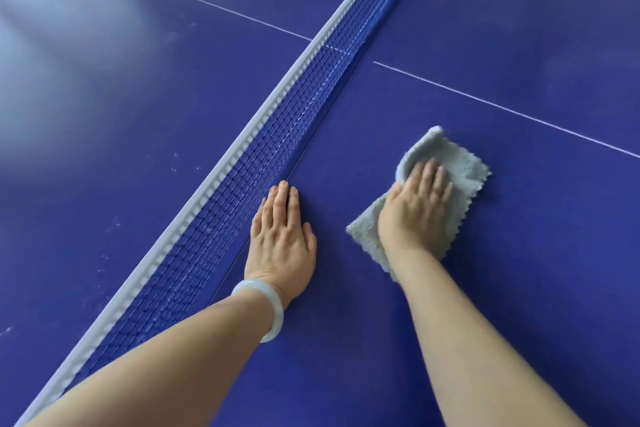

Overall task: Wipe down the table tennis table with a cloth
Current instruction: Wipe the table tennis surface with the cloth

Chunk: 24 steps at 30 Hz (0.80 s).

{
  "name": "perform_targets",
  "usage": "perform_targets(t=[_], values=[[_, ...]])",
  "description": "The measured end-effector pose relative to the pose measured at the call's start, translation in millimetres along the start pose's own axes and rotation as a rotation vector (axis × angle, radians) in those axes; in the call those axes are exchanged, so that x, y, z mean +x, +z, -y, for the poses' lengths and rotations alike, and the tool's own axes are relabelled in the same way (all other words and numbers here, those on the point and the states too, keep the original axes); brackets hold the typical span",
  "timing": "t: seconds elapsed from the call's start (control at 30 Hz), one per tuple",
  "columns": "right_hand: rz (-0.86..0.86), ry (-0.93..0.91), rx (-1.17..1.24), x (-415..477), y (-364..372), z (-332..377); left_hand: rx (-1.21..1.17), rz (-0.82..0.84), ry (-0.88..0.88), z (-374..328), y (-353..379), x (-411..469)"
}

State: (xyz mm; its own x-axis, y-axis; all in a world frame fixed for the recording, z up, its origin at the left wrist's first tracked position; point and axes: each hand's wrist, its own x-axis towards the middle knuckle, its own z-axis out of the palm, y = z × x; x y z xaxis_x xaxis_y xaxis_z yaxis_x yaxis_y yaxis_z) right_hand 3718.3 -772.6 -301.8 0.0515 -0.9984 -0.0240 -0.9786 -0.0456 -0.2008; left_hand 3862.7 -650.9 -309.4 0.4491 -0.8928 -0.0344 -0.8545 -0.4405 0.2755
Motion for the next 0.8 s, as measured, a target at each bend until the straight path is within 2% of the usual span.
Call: perform_targets(t=[0.1, 0.13, 0.17, 0.23, 0.3, 0.33, 0.4, 0.47, 0.53, 0.6, 0.63, 0.7, 0.8], values=[[0.055, -0.524, 0.008, -75, 20, 26, -0.007, 0.010, -0.005, 0, 0, 0], [0.075, -0.657, 0.003, -76, 18, 15, -0.013, 0.011, -0.008, 1, 0, 1], [0.069, -0.705, 0.002, -62, 11, -5, -0.020, 0.006, -0.014, 1, 0, 1], [0.021, -0.526, -0.049, -19, 1, -59, -0.026, -0.002, -0.026, 1, 0, -1], [-0.019, -0.136, -0.049, 23, -11, -110, -0.019, -0.001, -0.031, 0, 1, -2], [-0.037, 0.027, -0.032, 33, -16, -121, -0.014, -0.002, -0.029, -1, 1, -2], [-0.077, 0.178, 0.012, 23, -14, -94, -0.010, 0.001, -0.030, 0, 2, -2], [-0.063, 0.073, 0.030, -19, 3, -39, -0.014, 0.007, -0.033, -1, -1, -2], [-0.025, -0.244, 0.035, -72, 19, 8, -0.016, 0.013, -0.030, -2, -3, -2], [0.058, -0.539, 0.005, -105, 20, 11, -0.022, 0.019, -0.013, -1, -2, -2], [0.087, -0.624, 0.000, -103, 13, -6, -0.028, 0.016, -0.006, -1, -1, -2], [0.092, -0.605, -0.046, -87, 1, -66, -0.040, -0.003, -0.006, 0, 0, -2], [0.007, -0.189, -0.061, -58, -23, -162, -0.031, -0.018, 0.002, 1, 2, -2]])
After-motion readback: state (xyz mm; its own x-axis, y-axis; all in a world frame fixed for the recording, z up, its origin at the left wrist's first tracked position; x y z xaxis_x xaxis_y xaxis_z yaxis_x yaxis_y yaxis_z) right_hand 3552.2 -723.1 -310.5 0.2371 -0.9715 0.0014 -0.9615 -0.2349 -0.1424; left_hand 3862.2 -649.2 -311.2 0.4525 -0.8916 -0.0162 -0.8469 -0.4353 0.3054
